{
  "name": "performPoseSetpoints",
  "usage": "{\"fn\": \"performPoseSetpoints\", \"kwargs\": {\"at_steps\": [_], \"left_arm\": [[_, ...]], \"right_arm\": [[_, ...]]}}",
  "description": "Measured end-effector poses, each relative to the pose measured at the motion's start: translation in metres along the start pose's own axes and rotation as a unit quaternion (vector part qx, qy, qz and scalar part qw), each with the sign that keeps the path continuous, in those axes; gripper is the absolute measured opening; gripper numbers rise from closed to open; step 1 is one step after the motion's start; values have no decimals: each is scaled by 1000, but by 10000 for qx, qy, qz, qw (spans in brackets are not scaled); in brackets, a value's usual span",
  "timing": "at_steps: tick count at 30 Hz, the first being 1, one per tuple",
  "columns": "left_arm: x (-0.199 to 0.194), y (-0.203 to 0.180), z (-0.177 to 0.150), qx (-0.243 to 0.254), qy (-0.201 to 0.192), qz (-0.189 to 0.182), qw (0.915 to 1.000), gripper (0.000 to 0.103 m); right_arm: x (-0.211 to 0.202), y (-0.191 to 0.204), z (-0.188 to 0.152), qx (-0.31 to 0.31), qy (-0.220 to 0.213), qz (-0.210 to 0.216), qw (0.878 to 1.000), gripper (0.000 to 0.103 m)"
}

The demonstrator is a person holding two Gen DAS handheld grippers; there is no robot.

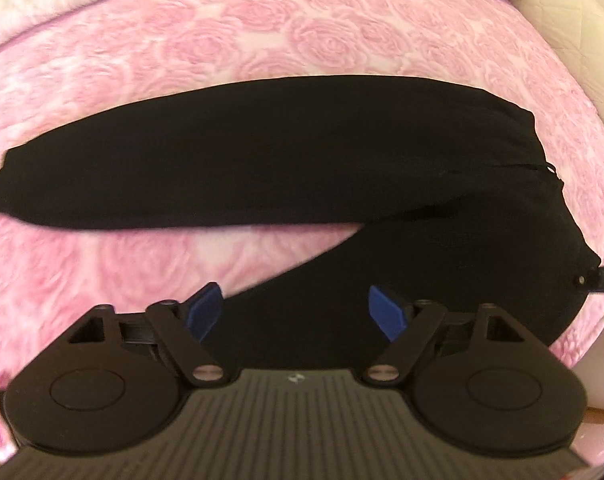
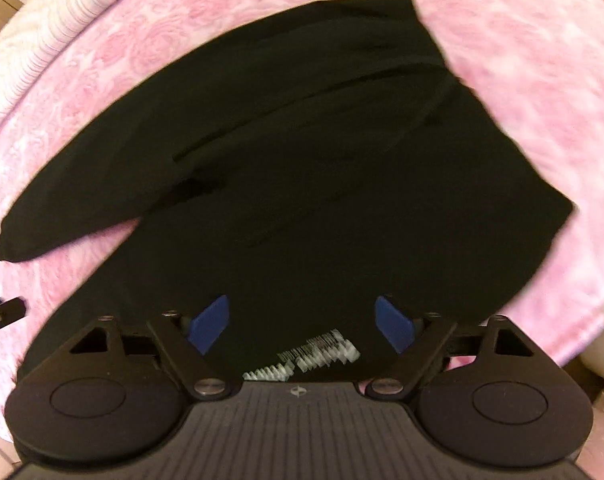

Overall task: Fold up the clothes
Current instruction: 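Move both open grippers down to the sweatpants' waistband and leg edges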

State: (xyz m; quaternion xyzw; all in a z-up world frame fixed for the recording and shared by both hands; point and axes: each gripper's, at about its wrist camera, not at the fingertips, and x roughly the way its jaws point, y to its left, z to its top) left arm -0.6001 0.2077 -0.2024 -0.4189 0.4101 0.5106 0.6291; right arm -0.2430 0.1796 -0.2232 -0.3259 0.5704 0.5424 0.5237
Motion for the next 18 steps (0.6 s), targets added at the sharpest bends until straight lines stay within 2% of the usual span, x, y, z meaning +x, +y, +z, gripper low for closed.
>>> {"fn": "performPoseSetpoints", "kwargs": {"at_steps": [3, 6, 8, 11, 16, 18], "left_arm": [[25, 11, 21, 116, -19, -139, 9998, 67], [51, 23, 47, 295, -106, -313, 9990, 67], [69, 31, 65, 455, -150, -419, 9980, 67], [93, 42, 96, 724, -176, -476, 9961, 67], [119, 56, 145, 1115, -204, -447, 9926, 68], [126, 62, 160, 1252, -219, -471, 9908, 68]], "right_arm": [[18, 2, 27, -177, -184, 291, 9993, 69], [38, 4, 62, -527, -345, 458, 9970, 59], [54, 7, 87, -798, -383, 535, 9946, 48], [76, 15, 130, -1259, -412, 593, 9894, 39], [91, 32, 198, -2109, -572, 791, 9726, 39], [98, 37, 219, -2410, -540, 734, 9662, 41]]}}
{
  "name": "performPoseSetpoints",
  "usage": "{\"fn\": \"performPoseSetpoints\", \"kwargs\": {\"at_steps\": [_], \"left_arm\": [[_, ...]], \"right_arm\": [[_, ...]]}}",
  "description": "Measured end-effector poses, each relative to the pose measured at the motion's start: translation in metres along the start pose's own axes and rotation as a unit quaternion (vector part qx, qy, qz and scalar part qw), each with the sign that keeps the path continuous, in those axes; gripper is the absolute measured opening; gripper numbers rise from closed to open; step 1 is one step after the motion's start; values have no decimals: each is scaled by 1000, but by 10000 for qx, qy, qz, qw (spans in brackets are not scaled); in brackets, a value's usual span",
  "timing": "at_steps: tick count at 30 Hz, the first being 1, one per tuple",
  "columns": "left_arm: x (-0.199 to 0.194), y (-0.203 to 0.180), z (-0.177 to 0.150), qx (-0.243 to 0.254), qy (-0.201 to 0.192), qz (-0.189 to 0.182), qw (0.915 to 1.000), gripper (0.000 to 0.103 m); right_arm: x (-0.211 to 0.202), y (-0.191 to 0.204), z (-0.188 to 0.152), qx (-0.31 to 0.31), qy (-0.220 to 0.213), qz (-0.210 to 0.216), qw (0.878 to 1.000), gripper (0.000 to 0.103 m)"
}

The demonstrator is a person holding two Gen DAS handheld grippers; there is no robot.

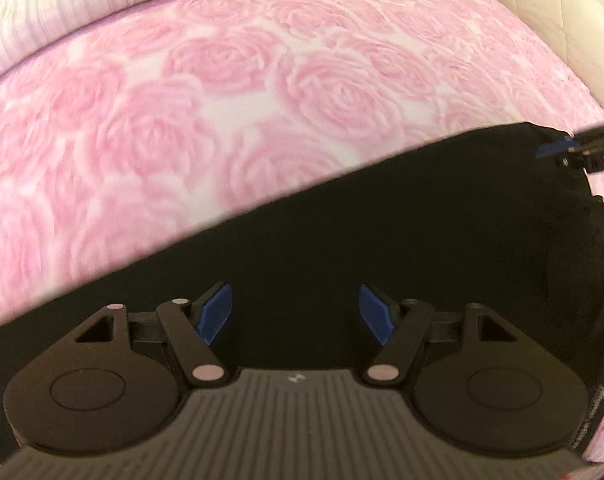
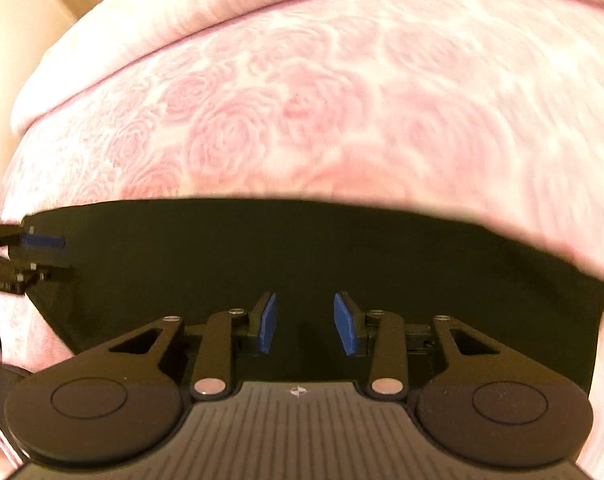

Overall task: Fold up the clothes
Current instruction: 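Move both open grippers down to the sweatpants' waistband and leg edges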

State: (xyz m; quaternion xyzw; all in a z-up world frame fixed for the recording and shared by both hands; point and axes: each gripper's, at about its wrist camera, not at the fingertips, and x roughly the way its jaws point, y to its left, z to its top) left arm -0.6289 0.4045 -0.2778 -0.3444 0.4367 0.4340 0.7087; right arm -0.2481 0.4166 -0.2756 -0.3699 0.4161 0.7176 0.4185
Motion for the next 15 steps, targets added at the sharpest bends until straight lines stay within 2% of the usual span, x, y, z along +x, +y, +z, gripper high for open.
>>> {"fn": "performPoseSetpoints", "kwargs": {"at_steps": [4, 5, 7, 11, 13, 15], "left_arm": [[13, 13, 21, 373, 44, -97, 9992, 70], [16, 15, 24, 501, 57, -121, 9987, 71], [23, 20, 30, 782, 101, -179, 9967, 71], [37, 28, 39, 1389, 197, -275, 9897, 71], [47, 33, 40, 1616, 361, -270, 9858, 69], [58, 41, 38, 1763, 649, -305, 9817, 61]], "right_arm": [[18, -8, 31, -775, 219, -65, 9967, 42], [22, -9, 37, -977, 281, -45, 9948, 45], [30, -12, 47, -1372, 418, -22, 9897, 54], [48, -22, 58, -1990, 763, -71, 9770, 55], [57, -29, 62, -2207, 951, -123, 9706, 55], [63, -36, 64, -2227, 1157, -111, 9679, 55]]}}
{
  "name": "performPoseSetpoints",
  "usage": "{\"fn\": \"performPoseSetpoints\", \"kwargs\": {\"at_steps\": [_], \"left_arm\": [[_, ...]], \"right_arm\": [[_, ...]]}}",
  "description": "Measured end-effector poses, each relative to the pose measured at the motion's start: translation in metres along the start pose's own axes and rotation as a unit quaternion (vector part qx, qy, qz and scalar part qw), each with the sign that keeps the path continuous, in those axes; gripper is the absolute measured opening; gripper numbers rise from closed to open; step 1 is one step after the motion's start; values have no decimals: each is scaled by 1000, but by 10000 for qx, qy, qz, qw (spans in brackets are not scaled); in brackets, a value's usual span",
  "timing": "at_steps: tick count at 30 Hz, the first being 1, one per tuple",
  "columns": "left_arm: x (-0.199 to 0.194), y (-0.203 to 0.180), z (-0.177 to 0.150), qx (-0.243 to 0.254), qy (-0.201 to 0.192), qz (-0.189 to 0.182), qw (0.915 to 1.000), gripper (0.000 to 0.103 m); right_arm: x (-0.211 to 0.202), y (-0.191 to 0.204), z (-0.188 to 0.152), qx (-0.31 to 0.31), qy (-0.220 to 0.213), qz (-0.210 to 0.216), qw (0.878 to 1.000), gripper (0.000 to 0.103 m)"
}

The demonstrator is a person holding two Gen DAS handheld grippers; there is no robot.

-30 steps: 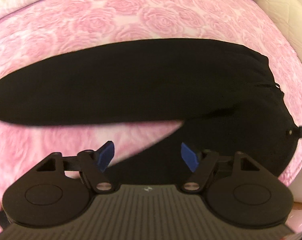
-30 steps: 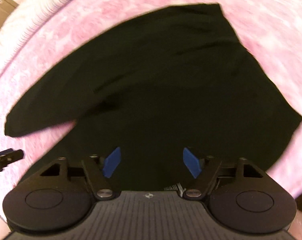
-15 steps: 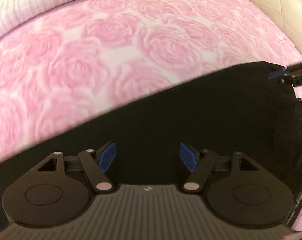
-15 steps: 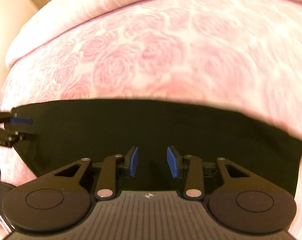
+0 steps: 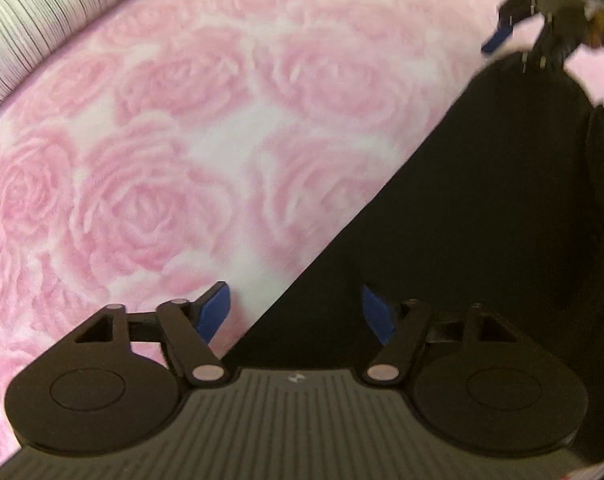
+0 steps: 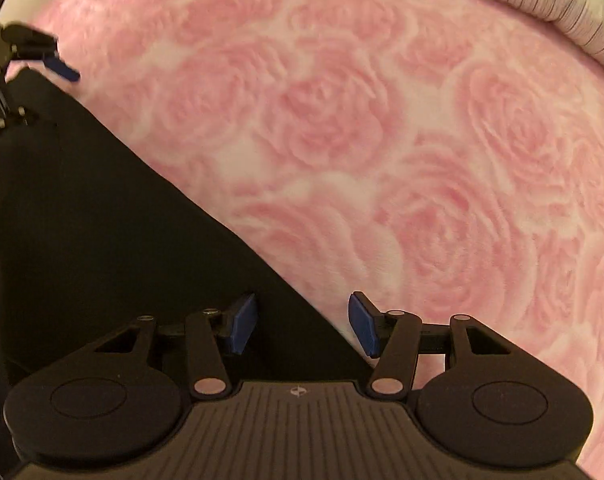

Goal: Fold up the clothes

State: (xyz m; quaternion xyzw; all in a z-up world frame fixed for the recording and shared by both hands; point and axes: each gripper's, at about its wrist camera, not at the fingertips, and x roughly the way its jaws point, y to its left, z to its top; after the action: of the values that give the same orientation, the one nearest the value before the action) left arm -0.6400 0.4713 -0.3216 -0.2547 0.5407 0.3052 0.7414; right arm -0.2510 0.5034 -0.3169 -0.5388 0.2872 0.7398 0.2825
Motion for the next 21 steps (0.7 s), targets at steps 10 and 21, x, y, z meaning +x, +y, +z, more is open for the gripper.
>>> {"fn": "performPoseSetpoints", "kwargs": {"at_steps": [10, 21], "left_arm": [[-26, -19, -21, -174, -417, 263, 9986, 2], [-161, -125, -138, -2222, -1301, -248, 9660, 2]], "right_arm": [[-25, 19, -13, -59, -246, -299, 9992, 0], [-148, 172, -129, 178, -1415, -1671, 9756, 0]]}}
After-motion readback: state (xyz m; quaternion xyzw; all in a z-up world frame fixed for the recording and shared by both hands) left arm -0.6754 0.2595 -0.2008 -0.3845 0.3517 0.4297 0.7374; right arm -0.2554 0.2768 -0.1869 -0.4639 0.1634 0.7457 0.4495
